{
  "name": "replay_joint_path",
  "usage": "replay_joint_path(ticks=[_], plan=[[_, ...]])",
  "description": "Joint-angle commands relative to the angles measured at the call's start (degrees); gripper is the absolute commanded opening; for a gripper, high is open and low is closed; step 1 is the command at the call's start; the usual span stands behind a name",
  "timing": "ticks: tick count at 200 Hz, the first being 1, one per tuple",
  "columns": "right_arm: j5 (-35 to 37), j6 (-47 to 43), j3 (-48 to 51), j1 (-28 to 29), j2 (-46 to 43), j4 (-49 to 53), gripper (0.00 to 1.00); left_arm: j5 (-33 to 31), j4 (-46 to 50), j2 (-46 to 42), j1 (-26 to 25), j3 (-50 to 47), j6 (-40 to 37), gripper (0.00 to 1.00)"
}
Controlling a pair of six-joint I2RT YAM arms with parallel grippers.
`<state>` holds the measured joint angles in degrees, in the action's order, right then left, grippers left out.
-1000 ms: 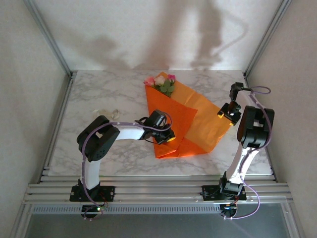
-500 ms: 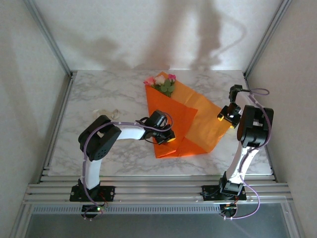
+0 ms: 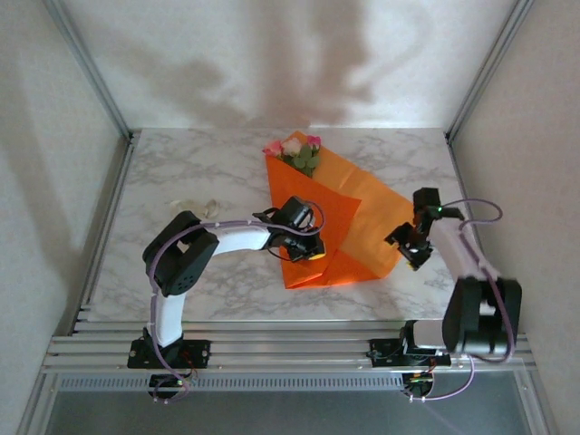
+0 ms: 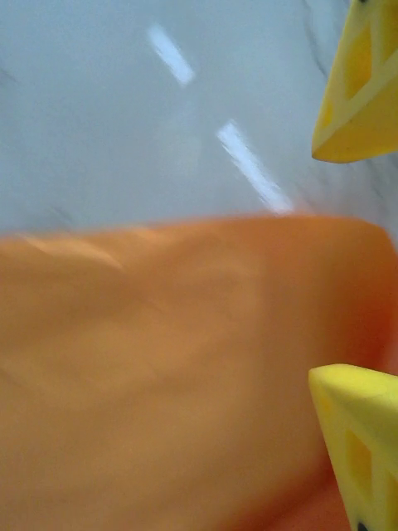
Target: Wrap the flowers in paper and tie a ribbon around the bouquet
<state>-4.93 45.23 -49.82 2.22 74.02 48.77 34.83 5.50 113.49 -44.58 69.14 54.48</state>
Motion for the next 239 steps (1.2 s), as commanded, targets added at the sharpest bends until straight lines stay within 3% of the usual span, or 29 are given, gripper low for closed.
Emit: replay_joint_path(ticks=[1, 23, 54, 94, 150, 239], plan=[[-3.0, 14.2, 5.9, 9.0, -9.5, 5.3, 0.66, 3.8, 2.8, -1.3, -2.2, -1.4, -2.2, 0.01], [-4.1, 19.8, 9.6, 15.0, -15.3, 5.9, 0.66, 3.6, 1.1, -0.9, -2.9, -3.3, -2.0, 0.01], [-5.0, 20.8, 13.7, 20.2, -13.1, -0.1, 0.65, 1.7, -0.9, 0.0, -3.3, -4.5, -1.3, 0.0], [-3.4, 17.5, 14.6, 20.1, -6.8, -11.8, 0.62, 0.7, -2.7, 0.9, -3.5, -5.8, -0.7, 0.0], [-3.7, 17.9, 19.0, 19.1, -5.0, -20.2, 0.46, 0.2, -2.9, 1.3, -3.5, -6.0, -1.0, 0.0], [-1.0, 17.8, 21.5, 18.9, -8.8, -18.1, 0.58, -0.6, -2.4, 1.8, -3.5, -6.2, -1.6, 0.0]])
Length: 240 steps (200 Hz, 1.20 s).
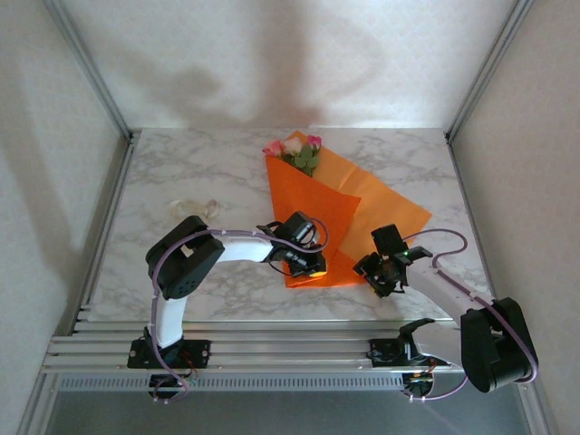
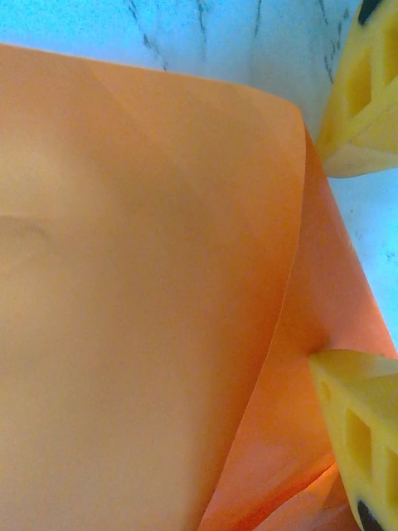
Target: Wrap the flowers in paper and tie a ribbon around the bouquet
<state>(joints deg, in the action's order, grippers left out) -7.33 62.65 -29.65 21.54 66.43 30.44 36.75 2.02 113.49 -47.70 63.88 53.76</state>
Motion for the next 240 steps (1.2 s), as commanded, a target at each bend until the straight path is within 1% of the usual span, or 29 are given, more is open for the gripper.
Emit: replay_joint_path(ticks=[1, 27, 59, 62, 72, 75, 77, 79, 80, 94, 102, 109, 129, 135, 150, 175, 198, 240], plan=[[1.4, 0.4, 1.4, -0.4, -1.3, 0.3, 0.58, -2.5, 1.1, 1.8, -0.4, -1.0, -0.9, 0.0], [1.7, 0.2, 3.5, -1.4, -3.9, -2.6, 0.56, -2.6, 1.1, 2.2, -0.4, -1.0, -1.0, 0.0], [0.2, -2.1, 4.4, -4.0, -3.7, -10.5, 0.48, -2.5, 1.4, 2.4, -0.4, -1.0, -1.1, 0.0], [0.1, -2.2, 5.9, -4.1, -3.4, -11.1, 0.46, -2.5, 1.4, 2.4, -0.4, -1.1, -1.1, 0.0], [-0.6, -2.5, 6.4, -4.5, -2.4, -13.6, 0.41, -2.5, 1.4, 2.4, -0.4, -1.0, -1.2, 0.0], [-0.8, -2.5, 6.3, -4.6, -2.2, -14.0, 0.38, -2.5, 1.6, 2.5, -0.4, -0.9, -1.2, 0.0], [-1.0, -2.5, 6.3, -4.7, -1.8, -14.3, 0.34, -2.5, 1.6, 2.4, -0.4, -0.9, -1.3, 0.0], [-1.0, -2.5, 6.3, -4.7, -1.7, -14.4, 0.33, -2.5, 1.6, 2.5, -0.4, -0.9, -1.2, 0.0], [-1.1, -2.5, 6.3, -4.7, -1.5, -14.6, 0.3, -2.5, 1.6, 2.5, -0.4, -0.9, -1.3, 0.0], [-1.7, -2.5, 5.8, -4.7, -0.5, -15.5, 0.19, -2.6, 1.9, 2.6, -0.4, -0.7, -1.5, 0.0], [-1.7, -2.4, 5.7, -4.7, -0.6, -15.3, 0.16, -2.9, 2.1, 2.6, -0.4, -0.7, -1.5, 0.0], [-1.5, -2.4, 5.5, -4.7, -1.2, -14.6, 0.09, -3.2, 2.3, 2.6, -0.3, -0.6, -1.6, 0.0], [-0.3, -2.9, 5.2, -4.4, -3.6, -12.0, 0.02, -4.8, 2.5, 2.8, 0.1, -0.6, -1.6, 0.0], [-0.1, -3.2, 3.1, -4.1, -4.1, -11.1, 0.0, -5.3, 2.3, 3.0, 0.3, -0.7, -1.5, 0.0], [0.2, -3.9, 1.5, -2.6, -4.0, -9.1, 0.0, -6.7, 1.8, 3.8, 1.5, -0.8, -1.4, 0.0], [1.3, -4.5, -0.9, 0.9, -2.3, -7.1, 0.0, -6.5, 0.7, 4.8, 3.3, 0.0, -1.3, 0.0], [3.7, -6.0, -3.3, 2.8, -2.0, -5.8, 0.0, -6.6, 1.5, 4.5, 3.4, 0.9, -1.7, 0.0], [5.3, -12.5, -9.9, 6.9, 0.6, -4.8, 0.0, -6.8, -0.7, 3.4, 3.4, -1.2, -0.7, 0.0]])
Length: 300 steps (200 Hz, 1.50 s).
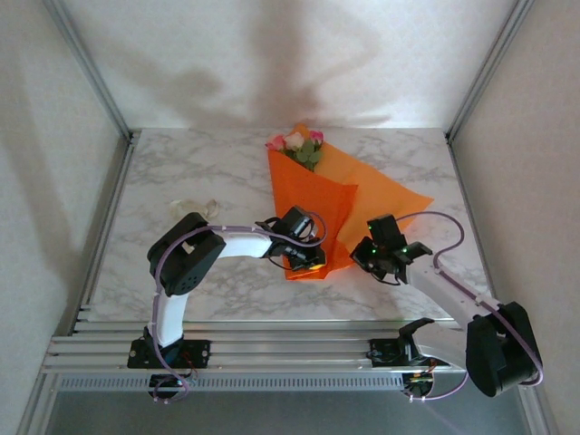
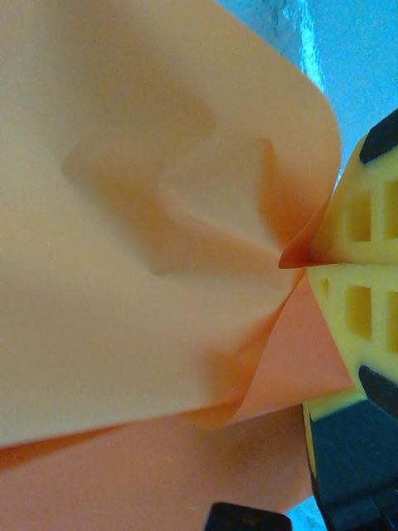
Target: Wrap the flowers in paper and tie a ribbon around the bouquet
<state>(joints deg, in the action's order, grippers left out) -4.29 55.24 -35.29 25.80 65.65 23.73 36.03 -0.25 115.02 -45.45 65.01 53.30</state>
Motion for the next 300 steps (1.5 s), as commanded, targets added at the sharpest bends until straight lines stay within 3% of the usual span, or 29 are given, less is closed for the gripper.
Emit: replay_joint_path(ticks=[1, 59, 134, 183, 206, 241, 300], plan=[[2.4, -5.2, -4.4, 2.7, 1.4, 1.9, 0.0, -6.1, 1.5, 1.9, 1.2, -2.3, -0.2, 0.0], [5.5, -11.8, -11.4, 10.0, 4.6, 0.5, 0.0, -7.4, -0.6, 1.6, 0.8, -3.7, 0.2, 0.0], [5.0, -15.8, -14.9, 13.5, 9.6, -0.8, 0.0, -14.3, -3.5, -10.1, 0.9, -8.7, 1.4, 0.0], [4.5, -16.7, -15.6, 13.6, 10.6, -1.2, 0.0, -17.1, 1.4, -20.7, 2.9, -11.5, 3.1, 0.17], [4.5, -17.1, -16.5, 13.8, 11.4, -1.0, 0.0, -16.7, 3.3, -22.7, 5.4, -14.9, 3.3, 0.12], [4.3, -18.6, -17.8, 15.1, 13.0, -1.3, 0.0, -9.5, -5.9, -16.7, 8.0, -18.8, 4.9, 0.0], [1.0, -22.7, -22.1, 18.5, 21.9, -2.4, 0.0, -10.4, -9.4, -13.8, 7.6, -18.6, 5.3, 0.0]])
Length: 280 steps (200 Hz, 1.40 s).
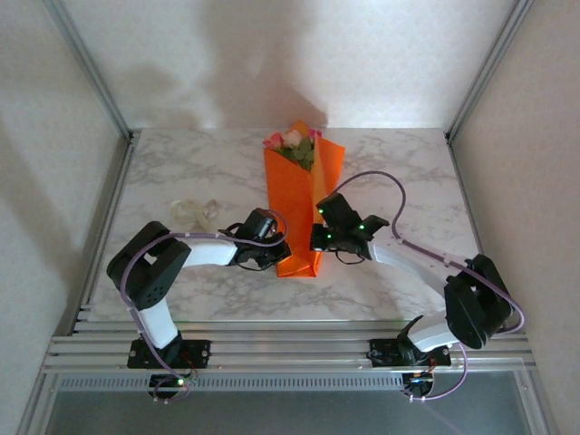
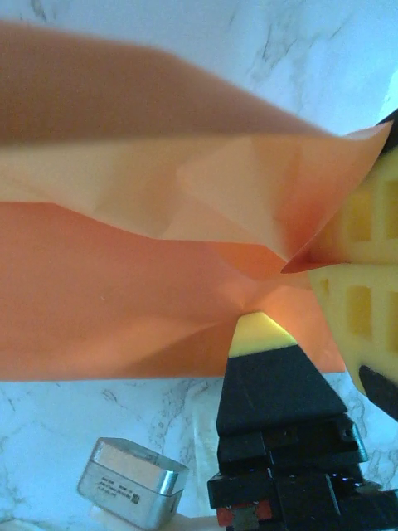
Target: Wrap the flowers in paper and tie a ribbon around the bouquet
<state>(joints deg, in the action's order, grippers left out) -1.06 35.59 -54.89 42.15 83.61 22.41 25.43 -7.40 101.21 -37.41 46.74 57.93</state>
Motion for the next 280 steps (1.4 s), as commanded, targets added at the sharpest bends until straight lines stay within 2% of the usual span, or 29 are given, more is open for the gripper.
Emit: replay_joint_path(ticks=[1, 38, 73, 93, 114, 127, 146, 182, 212, 237, 258, 280], plan=[[-2.3, -3.1, -2.6, 2.2, 4.1, -1.2, 0.01, 0.3, -2.4, 0.0, -0.4, -0.4, 0.7, 0.0], [-5.2, -3.5, -4.6, 3.2, 9.8, -4.0, 0.02, 0.2, -4.4, -1.1, -0.4, -2.5, 1.5, 0.0], [-5.8, -3.2, -6.8, 3.3, 14.4, -3.6, 0.08, -1.0, -6.1, -3.8, -0.5, -3.9, 3.0, 0.0], [-6.1, -2.5, -6.3, 3.2, 15.5, -4.5, 0.15, -6.1, 0.5, -10.3, -0.5, -2.8, 3.0, 0.0], [-6.8, -1.9, -5.8, 3.1, 16.4, -5.5, 0.24, -13.3, 13.1, -18.1, -0.3, 0.1, 3.2, 0.0], [-7.7, -1.6, -5.7, 3.0, 16.9, -6.1, 0.3, -14.8, 15.5, -21.8, 0.1, 1.3, 3.6, 0.0], [-9.0, -1.7, -5.7, 3.0, 17.9, -6.7, 0.36, -13.2, 14.1, -23.8, 1.7, 3.1, 5.0, 0.01], [-10.8, -1.7, -5.5, 3.0, 19.4, -7.9, 0.44, -6.3, 7.6, -15.0, 5.5, 9.3, 5.9, 0.02], [-11.7, -0.8, -4.6, 3.0, 19.7, -9.2, 0.44, -1.3, -1.3, -4.0, 7.2, 12.4, 7.7, 0.02], [-11.9, -0.4, -3.9, 3.0, 18.5, -9.4, 0.45, 3.0, -5.1, 4.3, 6.9, 14.3, 9.5, 0.0], [-11.5, -0.4, -4.6, 2.9, 15.4, -7.2, 0.49, 2.9, -5.0, 6.8, 6.5, 12.0, 8.7, 0.0], [-10.7, 1.0, -3.4, 1.7, 9.8, -4.9, 0.54, 0.7, 0.3, 9.4, 6.7, 10.5, 4.1, 0.0]])
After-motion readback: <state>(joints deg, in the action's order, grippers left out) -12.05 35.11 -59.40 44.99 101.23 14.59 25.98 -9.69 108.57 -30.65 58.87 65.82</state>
